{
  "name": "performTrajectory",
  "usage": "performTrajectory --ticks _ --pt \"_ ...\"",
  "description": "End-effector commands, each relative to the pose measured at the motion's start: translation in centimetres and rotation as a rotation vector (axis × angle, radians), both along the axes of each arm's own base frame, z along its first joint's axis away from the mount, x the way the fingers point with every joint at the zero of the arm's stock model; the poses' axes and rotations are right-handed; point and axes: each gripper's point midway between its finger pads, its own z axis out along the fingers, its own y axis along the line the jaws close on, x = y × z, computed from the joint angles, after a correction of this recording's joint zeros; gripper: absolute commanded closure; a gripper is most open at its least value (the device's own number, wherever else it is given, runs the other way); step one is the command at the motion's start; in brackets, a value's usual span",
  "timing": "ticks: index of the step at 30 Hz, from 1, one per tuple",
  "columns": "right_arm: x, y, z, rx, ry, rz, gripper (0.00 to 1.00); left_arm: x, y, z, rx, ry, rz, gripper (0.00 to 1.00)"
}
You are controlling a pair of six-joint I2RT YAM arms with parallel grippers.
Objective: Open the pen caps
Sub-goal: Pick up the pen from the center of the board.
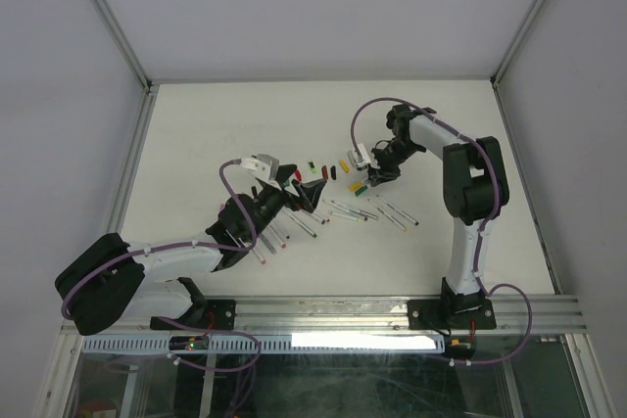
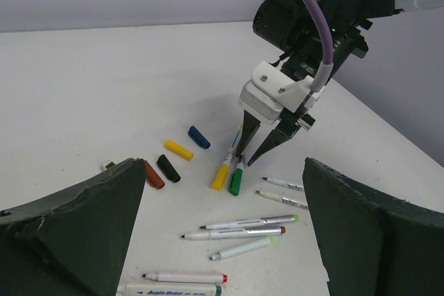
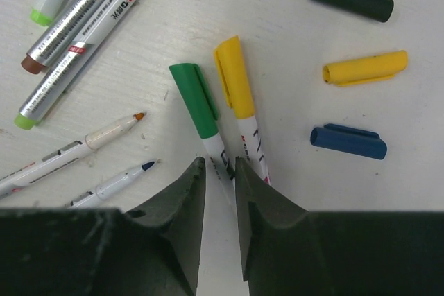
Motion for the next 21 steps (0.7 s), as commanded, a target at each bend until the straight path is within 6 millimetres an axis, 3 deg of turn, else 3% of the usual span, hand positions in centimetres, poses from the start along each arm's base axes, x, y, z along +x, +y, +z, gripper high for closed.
performTrajectory --ticks 1,21 --pt "0.03 -0.17 0.03 -0.029 -0.004 0.013 0.75 -0.03 0.61 2.68 -0.074 -0.063 0.012 0.01" --pt "-0.14 -0.35 -0.4 -0.231 -0.128 0.125 0.74 -0.15 0.79 2.65 -0.079 -0.067 0.013 0.01"
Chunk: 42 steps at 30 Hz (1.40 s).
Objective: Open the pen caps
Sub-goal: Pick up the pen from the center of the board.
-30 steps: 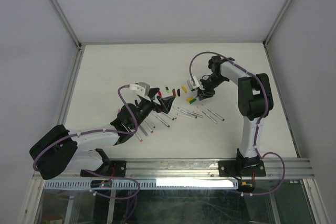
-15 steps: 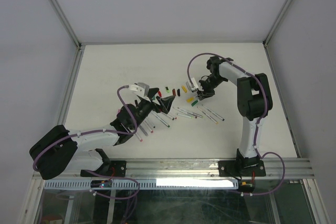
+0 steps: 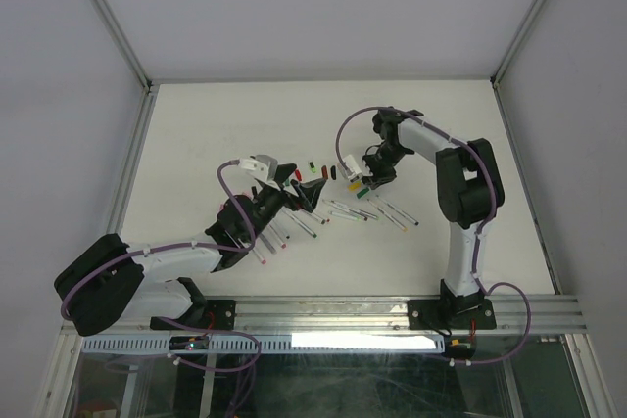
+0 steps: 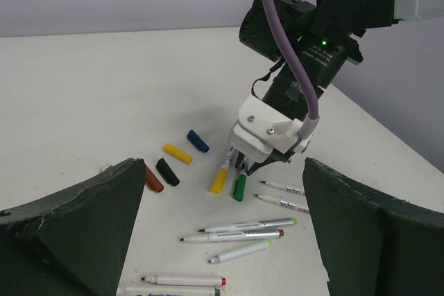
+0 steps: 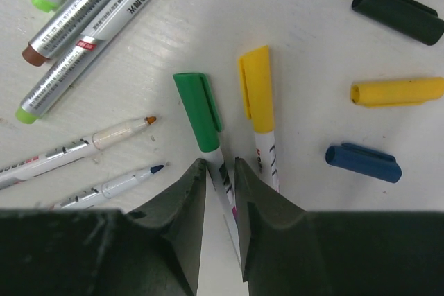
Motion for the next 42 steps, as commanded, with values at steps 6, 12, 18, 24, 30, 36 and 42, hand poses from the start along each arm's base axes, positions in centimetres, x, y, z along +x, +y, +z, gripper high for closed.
performTrajectory --ticks 6,12,18,24,30,36,42 --pt "0.7 -0.7 1.1 -0.141 -0.094 0.067 0.74 -0.3 1.0 2.5 -0.083 -0.066 0.017 0.01" --pt "0.7 -1.8 0.0 -0.228 -0.112 0.078 0.73 -0.3 1.0 2.4 -0.08 -0.064 0.016 0.01" --pt "0.6 -1.9 0.0 -0.257 -0.12 0.092 0.73 -0.3 1.0 2.4 -0.079 -0.063 0.015 0.01" --pt "0.1 -1.6 -1.0 -0.285 -0.1 0.105 0.77 -0.3 1.0 2.4 -0.083 -0.064 0.016 0.01" --pt "0.3 -1.2 -1.1 -0.271 -0.117 0.097 0.86 -0.4 1.2 2.4 -0.086 -0.067 0.018 0.01" --pt "0.7 -0.4 -0.3 -0.212 -0.16 0.095 0.96 -0.5 1.2 2.4 -0.087 -0.069 0.017 0.01" --pt "0.8 0.4 0.9 -0.131 -0.194 0.084 1.0 -0.5 1.3 2.4 -0.092 -0.07 0.018 0.01"
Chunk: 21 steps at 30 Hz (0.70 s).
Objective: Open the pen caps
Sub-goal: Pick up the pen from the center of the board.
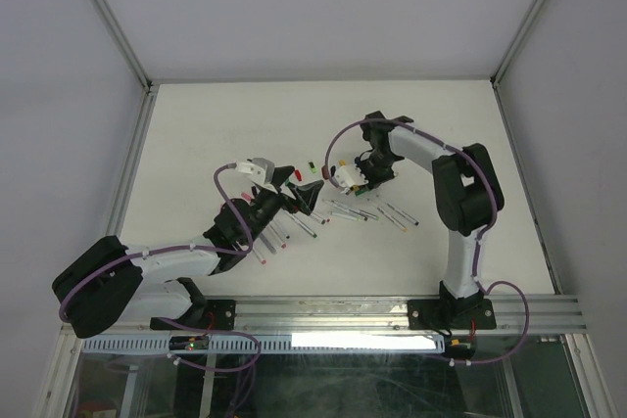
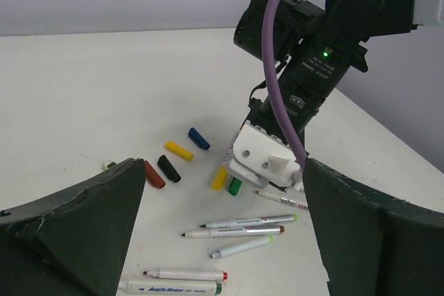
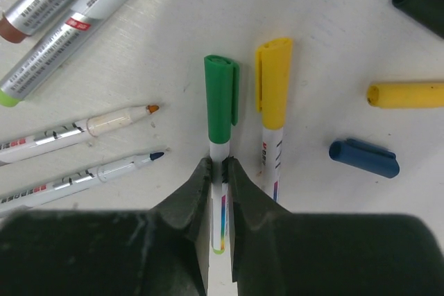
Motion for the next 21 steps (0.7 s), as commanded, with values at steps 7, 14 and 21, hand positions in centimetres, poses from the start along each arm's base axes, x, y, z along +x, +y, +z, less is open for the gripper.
performTrajectory --ticks 7,14,21 --pt "0.3 1.0 2.8 0.173 -0.043 -0.02 1.0 -0.1 0.8 2.8 -0.086 -0.067 0.017 0.01" --pt "0.0 0.8 5.2 0.259 -0.046 -0.049 1.0 -0.1 0.9 2.8 -0.091 -0.066 0.02 0.01" --pt "-1.3 1.5 9.4 0.442 -0.012 -0.117 1.0 -0.1 0.6 3.1 -0.097 -0.056 0.01 0.01"
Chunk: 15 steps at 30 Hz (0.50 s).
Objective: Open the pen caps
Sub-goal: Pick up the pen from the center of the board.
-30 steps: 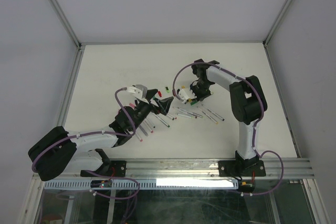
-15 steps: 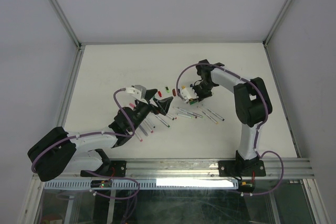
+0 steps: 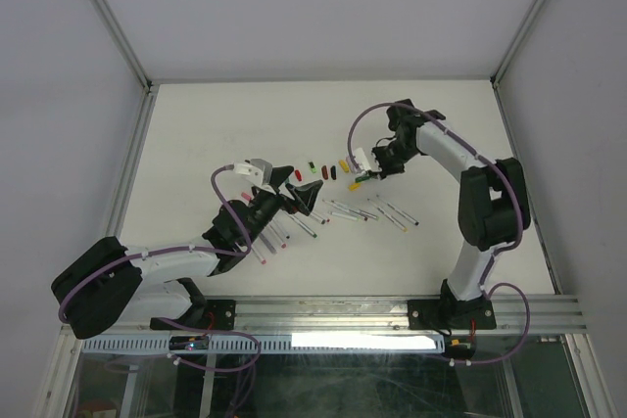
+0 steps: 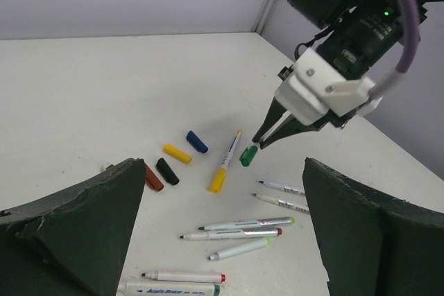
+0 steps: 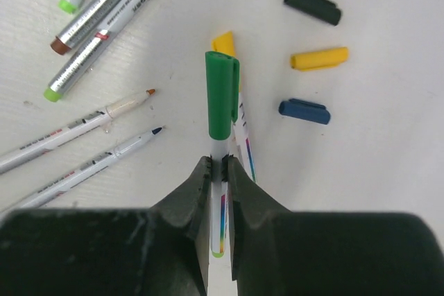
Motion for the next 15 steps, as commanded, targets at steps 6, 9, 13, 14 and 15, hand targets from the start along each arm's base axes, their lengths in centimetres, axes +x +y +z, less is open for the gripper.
performTrajectory --ticks 6,9,13,14,15 --pt "-3.6 3.3 10.1 0.425 0.18 -0.224 1.0 -1.2 -0.3 4.2 -0.23 0.007 -0.076 0.01" --pt "-4.9 4.3 12.4 0.516 0.342 -0.379 1.0 -2.3 -0.4 5.9 -0.322 0.027 -0.14 0.01" --pt "-6.8 5.5 14.3 0.577 0.631 -0.579 1.0 -3.4 -0.2 7.5 -0.462 0.085 -0.194 0.01" --pt "-7.6 5.7 14.5 0.588 0.697 -0.59 1.0 -3.5 -0.1 7.9 -0.497 0.099 -0.206 0.01" --pt "-8.4 6.0 14.6 0.609 0.765 -0.588 1.0 -3.7 -0.2 8.1 -0.53 0.116 -0.222 0.01"
